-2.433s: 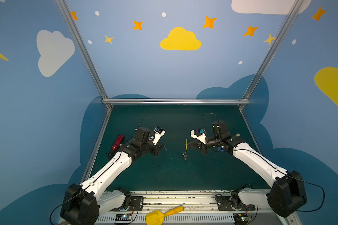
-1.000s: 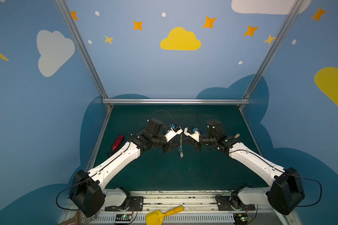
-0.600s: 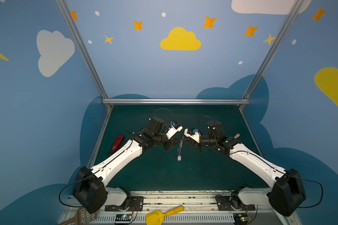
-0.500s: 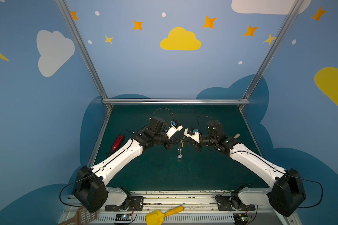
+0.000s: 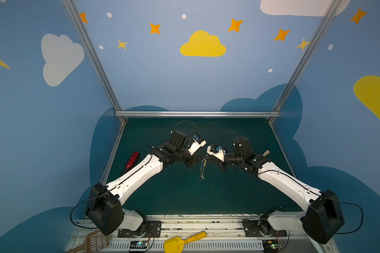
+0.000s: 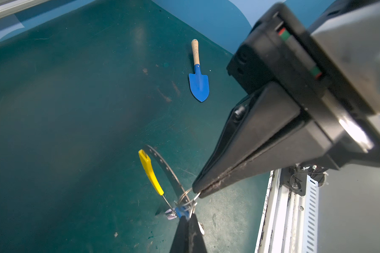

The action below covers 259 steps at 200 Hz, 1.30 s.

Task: Attach keys to a key ring
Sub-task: Insert the key into the keyring.

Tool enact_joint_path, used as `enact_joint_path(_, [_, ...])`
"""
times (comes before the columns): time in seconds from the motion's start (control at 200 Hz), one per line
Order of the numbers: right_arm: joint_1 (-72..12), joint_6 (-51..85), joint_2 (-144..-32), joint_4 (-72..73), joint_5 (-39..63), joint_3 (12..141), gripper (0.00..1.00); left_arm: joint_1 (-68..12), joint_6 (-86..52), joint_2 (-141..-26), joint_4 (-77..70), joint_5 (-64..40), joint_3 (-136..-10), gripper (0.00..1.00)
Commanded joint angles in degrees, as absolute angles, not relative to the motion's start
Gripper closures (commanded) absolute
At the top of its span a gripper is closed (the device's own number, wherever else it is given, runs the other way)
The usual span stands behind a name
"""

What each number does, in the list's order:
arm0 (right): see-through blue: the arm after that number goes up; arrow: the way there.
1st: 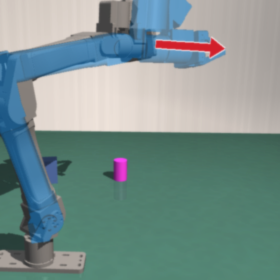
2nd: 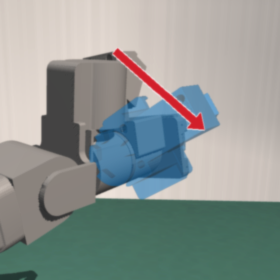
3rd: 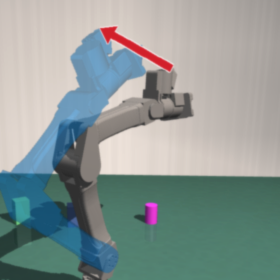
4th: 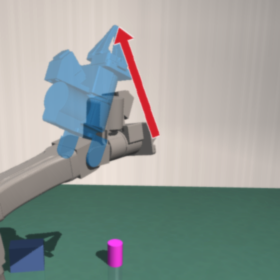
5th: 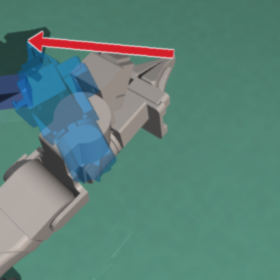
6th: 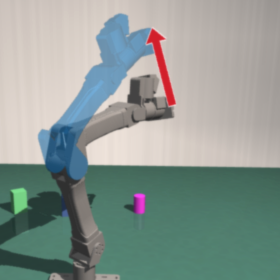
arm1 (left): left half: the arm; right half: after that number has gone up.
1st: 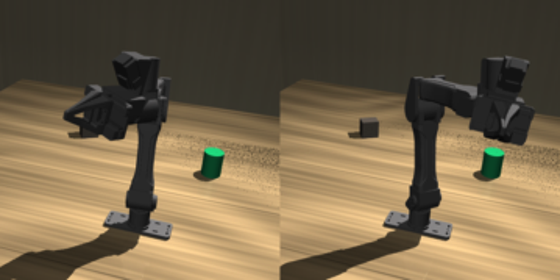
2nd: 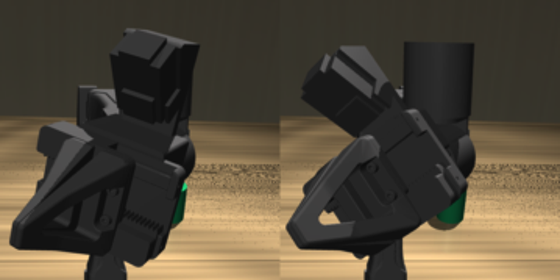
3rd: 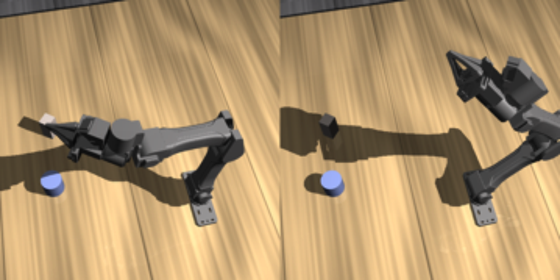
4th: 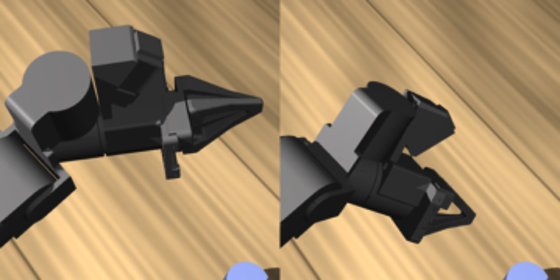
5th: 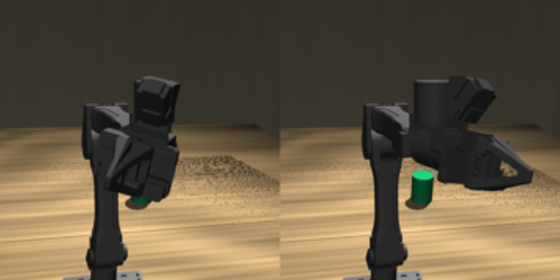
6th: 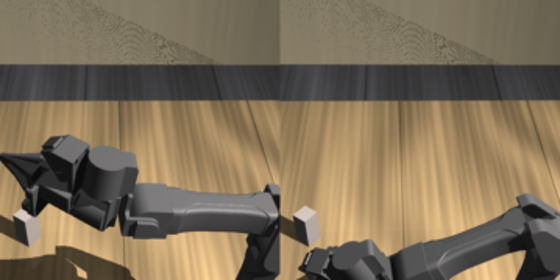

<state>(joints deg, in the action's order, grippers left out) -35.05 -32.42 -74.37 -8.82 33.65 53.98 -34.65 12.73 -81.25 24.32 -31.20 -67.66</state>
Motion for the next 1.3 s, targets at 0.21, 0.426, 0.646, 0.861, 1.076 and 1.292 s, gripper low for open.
enact_joint_path(0.21, [-35.7, -34.4, -70.7, -7.1, 34.3, 52.3, 1.00, -34.6, 12.0, -84.0, 28.8, -29.5, -70.9, 0.97])
enact_joint_path(0.426, [-35.7, -35.6, -69.2, -6.5, 34.9, 51.1, 1.00, -34.6, 11.6, -84.9, 29.0, -31.5, -71.6, 0.96])
enact_joint_path(0.646, [-35.4, -34.5, -68.0, -6.2, 33.8, 50.8, 1.00, -34.2, 11.9, -84.2, 27.6, -35.5, -69.9, 0.95])
enact_joint_path(0.861, [-35.0, -32.9, -69.7, -5.3, 38.1, 51.1, 1.00, -34.1, 14.8, -80.4, 23.5, -36.8, -66.4, 0.62])
enact_joint_path(1.076, [-34.4, -28.7, -70.6, -2.6, 40.0, 51.2, 1.00, -34.1, 21.3, -70.8, 14.3, -34.8, -57.7, 0.59])
enact_joint_path(1.292, [-33.6, -26.8, -72.4, -0.7, 45.7, 52.2, 1.00, -34.3, 27.2, -67.7, 8.1, -35.9, -54.0, 0.60])
